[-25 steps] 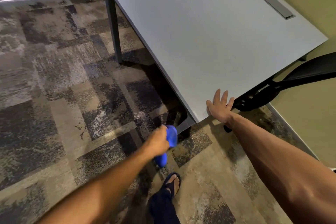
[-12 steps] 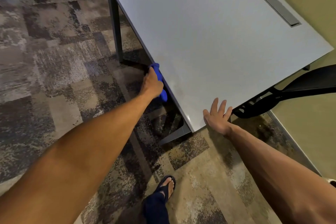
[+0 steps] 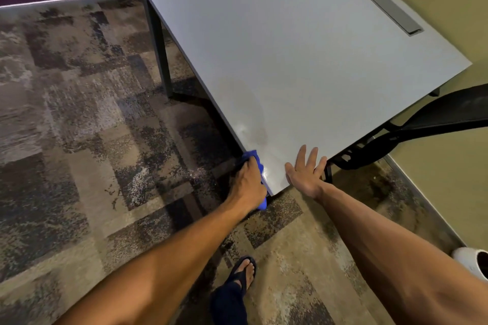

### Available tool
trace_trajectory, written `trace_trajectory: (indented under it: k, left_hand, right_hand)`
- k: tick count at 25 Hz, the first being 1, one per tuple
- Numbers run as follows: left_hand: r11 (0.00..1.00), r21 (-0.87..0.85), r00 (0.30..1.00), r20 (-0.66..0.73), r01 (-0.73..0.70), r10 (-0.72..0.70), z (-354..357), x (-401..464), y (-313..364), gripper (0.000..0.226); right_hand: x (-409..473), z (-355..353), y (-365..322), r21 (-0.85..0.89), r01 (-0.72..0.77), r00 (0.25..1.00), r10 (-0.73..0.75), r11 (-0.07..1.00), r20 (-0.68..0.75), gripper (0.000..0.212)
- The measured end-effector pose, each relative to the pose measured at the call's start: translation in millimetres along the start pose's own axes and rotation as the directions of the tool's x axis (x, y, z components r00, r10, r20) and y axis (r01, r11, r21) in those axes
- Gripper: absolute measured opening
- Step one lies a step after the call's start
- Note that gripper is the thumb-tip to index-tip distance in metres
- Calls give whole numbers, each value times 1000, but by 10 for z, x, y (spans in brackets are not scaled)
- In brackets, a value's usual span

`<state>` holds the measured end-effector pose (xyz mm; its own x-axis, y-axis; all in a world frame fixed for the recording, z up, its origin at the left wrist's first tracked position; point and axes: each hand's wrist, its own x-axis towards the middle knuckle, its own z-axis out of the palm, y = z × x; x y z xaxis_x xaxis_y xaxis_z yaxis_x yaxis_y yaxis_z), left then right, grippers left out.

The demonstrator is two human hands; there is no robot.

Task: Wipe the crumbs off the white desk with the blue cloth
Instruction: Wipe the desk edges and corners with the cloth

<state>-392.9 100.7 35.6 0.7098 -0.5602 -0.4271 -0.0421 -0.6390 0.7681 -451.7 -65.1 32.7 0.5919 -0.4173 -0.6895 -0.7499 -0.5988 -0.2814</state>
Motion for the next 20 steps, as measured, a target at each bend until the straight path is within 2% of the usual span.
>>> trace_trajectory:
  k: [5, 7, 10, 11, 14, 16, 20]
  left_hand:
    - [983, 66, 970, 183, -173, 158, 234, -444, -144, 64]
    - [980, 61, 950, 264, -190, 168, 267, -461, -191, 66]
    - [963, 170, 925, 354, -209, 138, 336, -501, -176, 76]
    - [948, 211, 901, 412, -237, 134, 376, -543, -141, 74]
    - [899, 299, 772, 632, -320, 65, 476, -753, 60, 57]
    - [928, 251, 779, 624, -277, 64, 491, -818, 89, 61]
    - [994, 53, 929, 362, -97, 71, 171, -823, 35, 69]
  right_hand:
    - [4, -18, -29, 7, -31, 999, 31, 999, 8, 73]
    - [-7, -16, -35, -14, -40, 999, 39, 999, -11, 74]
    - [-6, -26, -39, -17, -49, 999, 48, 999, -18, 74]
    - [-8, -26, -40, -27, -50, 999, 50, 998, -17, 74]
    - [-15, -23, -33, -17, -49, 999, 49, 999, -5, 74]
    - [-2, -41, -18, 6, -41, 999, 41, 999, 6, 74]
    - [-12, -145, 99, -8, -1, 998, 2, 1000, 68, 76]
